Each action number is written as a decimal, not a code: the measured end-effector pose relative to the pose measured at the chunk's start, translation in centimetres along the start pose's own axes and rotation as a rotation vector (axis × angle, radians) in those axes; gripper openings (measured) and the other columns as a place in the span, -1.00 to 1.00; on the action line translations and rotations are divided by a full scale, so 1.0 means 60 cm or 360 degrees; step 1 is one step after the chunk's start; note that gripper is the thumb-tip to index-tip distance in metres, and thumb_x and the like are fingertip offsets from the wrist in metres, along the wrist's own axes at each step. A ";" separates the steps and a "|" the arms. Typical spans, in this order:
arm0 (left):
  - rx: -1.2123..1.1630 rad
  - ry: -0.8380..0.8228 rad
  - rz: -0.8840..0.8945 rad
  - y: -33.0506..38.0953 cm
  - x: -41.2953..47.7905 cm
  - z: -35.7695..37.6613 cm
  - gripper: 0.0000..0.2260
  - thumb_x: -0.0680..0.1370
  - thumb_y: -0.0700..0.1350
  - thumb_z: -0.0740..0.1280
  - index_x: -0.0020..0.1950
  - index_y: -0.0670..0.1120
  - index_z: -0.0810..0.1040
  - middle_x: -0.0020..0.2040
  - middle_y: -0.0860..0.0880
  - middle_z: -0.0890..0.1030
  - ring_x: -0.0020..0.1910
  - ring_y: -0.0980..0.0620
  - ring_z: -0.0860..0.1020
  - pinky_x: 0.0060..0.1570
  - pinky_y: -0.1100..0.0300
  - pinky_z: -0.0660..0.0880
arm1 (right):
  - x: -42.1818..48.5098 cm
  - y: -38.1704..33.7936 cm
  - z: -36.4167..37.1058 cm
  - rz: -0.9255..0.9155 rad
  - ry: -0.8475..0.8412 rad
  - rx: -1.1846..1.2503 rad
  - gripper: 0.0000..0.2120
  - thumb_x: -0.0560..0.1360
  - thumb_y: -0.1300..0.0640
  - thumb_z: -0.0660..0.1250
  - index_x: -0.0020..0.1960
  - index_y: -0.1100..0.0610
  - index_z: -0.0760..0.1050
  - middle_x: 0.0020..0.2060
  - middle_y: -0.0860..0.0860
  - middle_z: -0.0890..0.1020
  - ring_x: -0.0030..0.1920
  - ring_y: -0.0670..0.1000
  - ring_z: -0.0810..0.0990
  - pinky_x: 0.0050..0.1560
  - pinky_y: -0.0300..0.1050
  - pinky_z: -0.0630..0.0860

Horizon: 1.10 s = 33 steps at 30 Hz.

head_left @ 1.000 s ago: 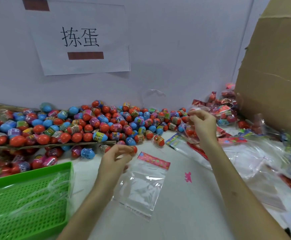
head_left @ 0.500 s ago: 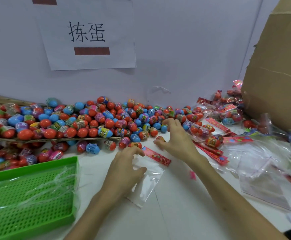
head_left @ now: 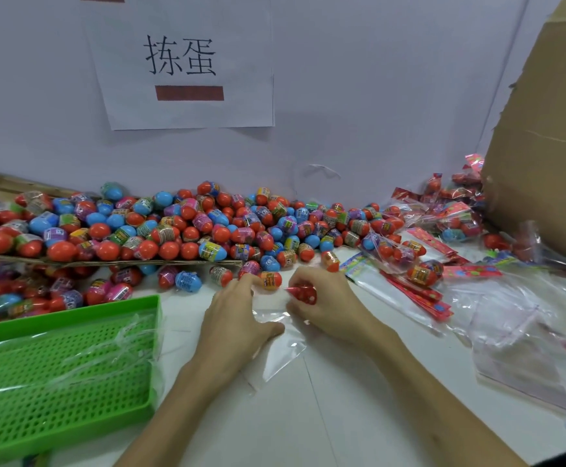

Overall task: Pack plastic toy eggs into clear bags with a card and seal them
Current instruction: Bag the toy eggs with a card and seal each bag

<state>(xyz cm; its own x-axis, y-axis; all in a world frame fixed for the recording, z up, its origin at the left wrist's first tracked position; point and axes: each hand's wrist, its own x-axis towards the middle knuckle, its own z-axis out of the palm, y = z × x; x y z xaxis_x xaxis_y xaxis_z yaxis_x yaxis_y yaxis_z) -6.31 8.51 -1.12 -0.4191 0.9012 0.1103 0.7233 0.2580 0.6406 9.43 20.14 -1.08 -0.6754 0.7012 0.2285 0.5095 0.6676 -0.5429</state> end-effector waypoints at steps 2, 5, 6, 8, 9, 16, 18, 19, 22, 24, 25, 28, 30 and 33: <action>-0.0111 -0.0021 -0.0064 0.000 0.003 -0.003 -0.55 0.42 0.03 0.60 0.20 0.17 0.46 -0.01 0.16 0.55 -0.02 0.09 0.55 -0.06 0.16 0.50 | -0.002 -0.008 -0.008 0.0071 0.0085 0.0343 -0.66 0.42 0.14 0.56 0.03 -0.17 0.51 -0.06 -0.17 0.59 -0.09 -0.19 0.60 -0.09 -0.26 0.56; -0.0264 -0.0023 -0.0084 -0.003 0.012 -0.002 -0.90 0.52 -0.07 0.53 0.00 0.08 0.68 -0.16 0.15 0.65 -0.15 0.12 0.61 -0.08 0.15 0.58 | 0.004 -0.014 -0.025 0.0168 0.0235 0.0543 -0.49 0.35 0.18 0.62 0.12 -0.18 0.45 -0.04 -0.08 0.60 -0.15 -0.15 0.64 -0.19 -0.27 0.60; -0.0321 -0.0005 -0.0075 -0.002 0.012 -0.003 -0.97 0.54 -0.07 0.51 -0.09 0.06 0.71 -0.21 0.15 0.66 -0.17 0.12 0.61 -0.10 0.15 0.57 | 0.006 -0.014 -0.030 0.0210 0.0283 0.0591 -0.48 0.35 0.17 0.64 0.14 -0.14 0.45 -0.05 -0.07 0.61 -0.15 -0.12 0.66 -0.16 -0.23 0.63; -0.0407 0.0044 -0.0080 0.002 0.012 -0.003 -0.81 0.54 0.01 0.51 -0.27 0.03 0.67 -0.33 0.15 0.64 -0.25 0.12 0.58 -0.20 0.13 0.53 | 0.007 -0.013 -0.039 0.0303 0.0375 0.0641 -0.60 0.36 0.15 0.64 0.09 -0.03 0.53 -0.07 -0.08 0.66 -0.10 -0.08 0.68 -0.07 -0.17 0.66; -0.0411 0.0071 -0.0084 0.004 0.011 -0.004 -0.73 0.53 0.06 0.51 -0.32 0.00 0.63 -0.38 0.13 0.61 -0.29 0.10 0.57 -0.24 0.10 0.51 | 0.008 -0.012 -0.042 0.0341 0.0403 0.0659 -0.70 0.38 0.14 0.62 0.02 0.01 0.58 -0.09 -0.07 0.68 -0.07 -0.07 0.68 -0.02 -0.11 0.67; -0.0354 0.0111 -0.0017 0.001 0.010 -0.008 -0.47 0.49 0.40 0.36 -0.37 -0.03 0.42 -0.44 0.01 0.51 -0.31 -0.08 0.56 -0.20 -0.02 0.53 | 0.008 0.008 -0.058 0.0297 0.0676 0.0781 -0.91 0.49 0.23 0.52 -0.11 0.09 0.63 -0.24 -0.04 0.70 -0.20 -0.04 0.69 -0.17 -0.14 0.66; -0.0319 0.0030 0.0008 -0.001 0.012 -0.007 -0.54 0.51 0.43 0.29 -0.29 0.06 0.50 -0.37 0.08 0.56 -0.29 0.03 0.54 -0.20 0.05 0.49 | 0.006 0.024 -0.071 0.0297 0.0912 0.0807 -0.89 0.52 0.26 0.48 -0.07 0.07 0.62 -0.23 -0.03 0.72 -0.26 -0.03 0.71 -0.24 -0.17 0.62; -0.0304 0.0009 0.0015 0.000 0.012 -0.005 -0.59 0.52 0.43 0.27 -0.19 0.10 0.55 -0.29 0.11 0.60 -0.21 0.07 0.56 -0.16 0.07 0.50 | 0.006 0.032 -0.078 0.0294 0.1010 0.0824 -0.90 0.53 0.23 0.48 -0.06 0.05 0.62 -0.25 -0.05 0.72 -0.32 -0.05 0.69 -0.30 -0.22 0.58; -0.0094 0.0187 0.0125 -0.002 0.014 0.005 -0.65 0.57 0.32 0.31 0.22 0.13 0.52 0.10 0.16 0.57 0.14 0.09 0.50 0.16 0.05 0.48 | 0.006 0.047 -0.092 0.0322 0.1154 0.1033 -0.98 0.56 0.18 0.47 -0.03 0.11 0.64 -0.30 -0.03 0.70 -0.44 -0.07 0.60 -0.40 -0.20 0.49; -0.0245 0.0302 0.0187 0.002 0.015 0.003 -0.60 0.57 0.26 0.36 0.33 0.12 0.48 0.20 0.18 0.53 0.21 0.14 0.46 0.18 0.15 0.43 | 0.007 0.051 -0.094 0.0369 0.1126 0.1224 -0.99 0.57 0.21 0.44 -0.04 0.13 0.63 -0.31 0.01 0.70 -0.45 -0.06 0.57 -0.41 -0.16 0.49; -0.0485 0.0282 0.0157 0.006 0.014 0.000 -0.58 0.55 0.25 0.40 0.35 0.15 0.46 0.23 0.19 0.52 0.22 0.19 0.47 0.15 0.22 0.41 | 0.008 0.050 -0.095 0.0379 0.1073 0.1322 -0.96 0.57 0.24 0.43 -0.03 0.12 0.63 -0.31 0.00 0.69 -0.45 -0.04 0.55 -0.41 -0.16 0.49; -0.1157 0.0065 -0.0047 0.021 0.012 -0.009 -0.40 0.40 0.30 0.45 0.39 0.18 0.41 0.25 0.25 0.52 0.19 0.34 0.53 0.05 0.37 0.42 | 0.008 0.041 -0.094 0.0371 0.0817 0.1647 -0.90 0.54 0.29 0.43 0.00 0.12 0.65 -0.27 0.03 0.66 -0.44 0.00 0.52 -0.41 -0.18 0.49; -0.1329 -0.0071 -0.0168 0.024 0.012 -0.010 -0.37 0.36 0.26 0.48 0.37 0.13 0.42 0.22 0.24 0.57 0.13 0.31 0.59 0.00 0.35 0.50 | 0.007 0.034 -0.091 0.0386 0.0657 0.1748 -0.91 0.54 0.28 0.43 0.01 0.14 0.65 -0.23 0.08 0.66 -0.43 -0.01 0.53 -0.41 -0.20 0.49; -0.1440 -0.0120 -0.0250 0.015 0.015 -0.013 -0.77 0.59 -0.03 0.44 0.21 -0.07 0.65 0.04 0.02 0.75 -0.06 0.06 0.69 -0.17 0.33 0.57 | 0.007 0.025 -0.084 0.0406 0.0583 0.1680 -0.89 0.55 0.26 0.43 0.08 0.18 0.62 -0.18 0.13 0.68 -0.39 -0.01 0.58 -0.40 -0.19 0.49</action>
<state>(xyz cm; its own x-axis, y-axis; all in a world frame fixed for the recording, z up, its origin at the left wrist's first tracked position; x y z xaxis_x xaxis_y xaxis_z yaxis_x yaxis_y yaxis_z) -6.44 9.27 0.15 -0.4164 0.9073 -0.0578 -0.0571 0.0373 0.9977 12.61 22.70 2.26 -0.3329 0.9322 0.1420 -0.2089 0.0739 -0.9751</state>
